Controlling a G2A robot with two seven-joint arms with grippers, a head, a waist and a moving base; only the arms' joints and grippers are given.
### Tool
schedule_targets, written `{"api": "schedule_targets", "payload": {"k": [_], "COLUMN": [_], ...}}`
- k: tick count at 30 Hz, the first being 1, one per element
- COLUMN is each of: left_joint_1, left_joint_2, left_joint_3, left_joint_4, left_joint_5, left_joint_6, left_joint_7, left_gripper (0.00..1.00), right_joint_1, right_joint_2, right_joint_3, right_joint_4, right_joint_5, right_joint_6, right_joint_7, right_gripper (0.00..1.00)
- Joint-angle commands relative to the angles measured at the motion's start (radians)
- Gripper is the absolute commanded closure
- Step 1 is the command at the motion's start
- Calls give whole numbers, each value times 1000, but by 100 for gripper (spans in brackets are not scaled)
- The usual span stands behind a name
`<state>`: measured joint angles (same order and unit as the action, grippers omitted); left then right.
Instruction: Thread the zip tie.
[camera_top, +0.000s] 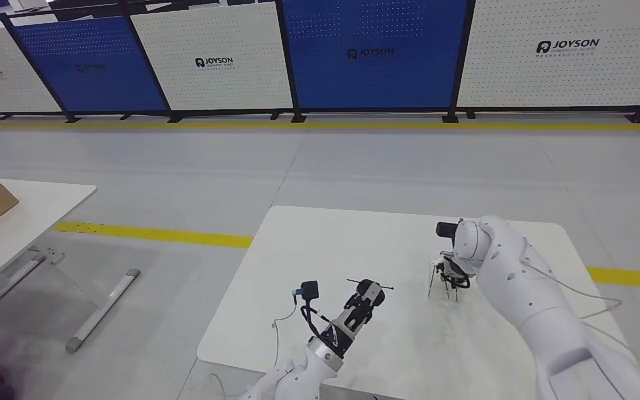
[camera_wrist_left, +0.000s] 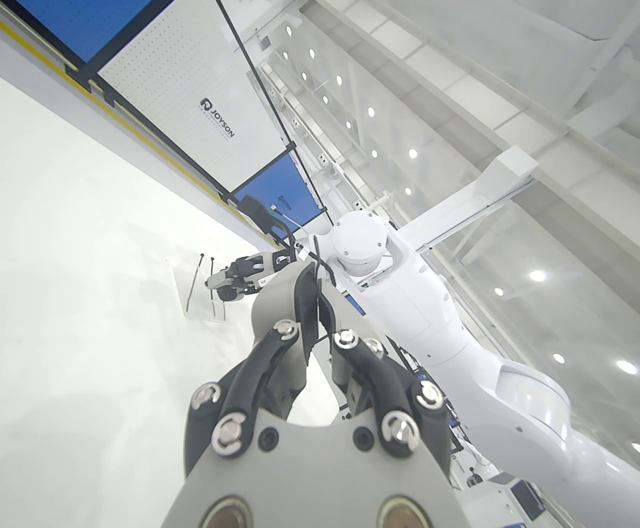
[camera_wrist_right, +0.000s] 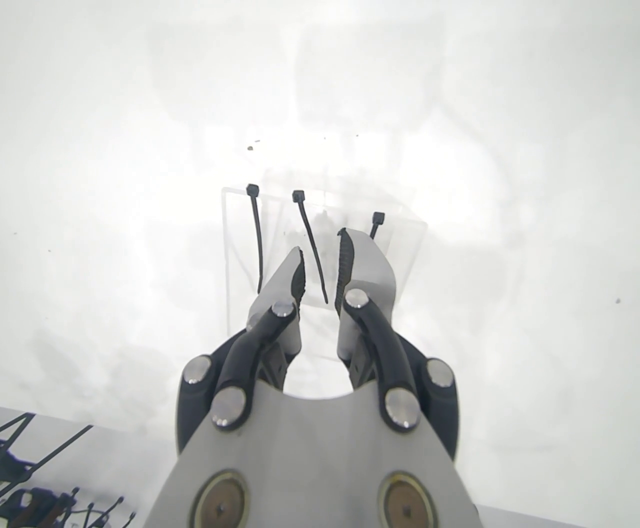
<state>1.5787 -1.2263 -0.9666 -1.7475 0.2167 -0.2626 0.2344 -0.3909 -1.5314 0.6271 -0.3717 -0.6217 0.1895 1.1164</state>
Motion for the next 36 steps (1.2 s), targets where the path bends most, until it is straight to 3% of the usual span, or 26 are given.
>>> {"api": "schedule_targets", "payload": {"k": [1,18,36], "left_joint_1": [0,0,0], "left_joint_2": [0,0,0], "left_joint_3": [0,0,0], "left_joint_4": [0,0,0], "left_joint_5": [0,0,0], "left_joint_6": [0,0,0], "left_joint_7": [0,0,0], "left_gripper": [100,100,100], "right_joint_1": [2,27,39], "right_joint_2": [-6,-49,-76], "right_joint_3": [-1,-6,0], "right_joint_4": [14,104,153], "right_joint_5": [-1,-17,-34], "right_joint_6": [-3,-21,-36], "right_joint_7": [-3,-20,-30], "right_gripper": [81,84,100]}}
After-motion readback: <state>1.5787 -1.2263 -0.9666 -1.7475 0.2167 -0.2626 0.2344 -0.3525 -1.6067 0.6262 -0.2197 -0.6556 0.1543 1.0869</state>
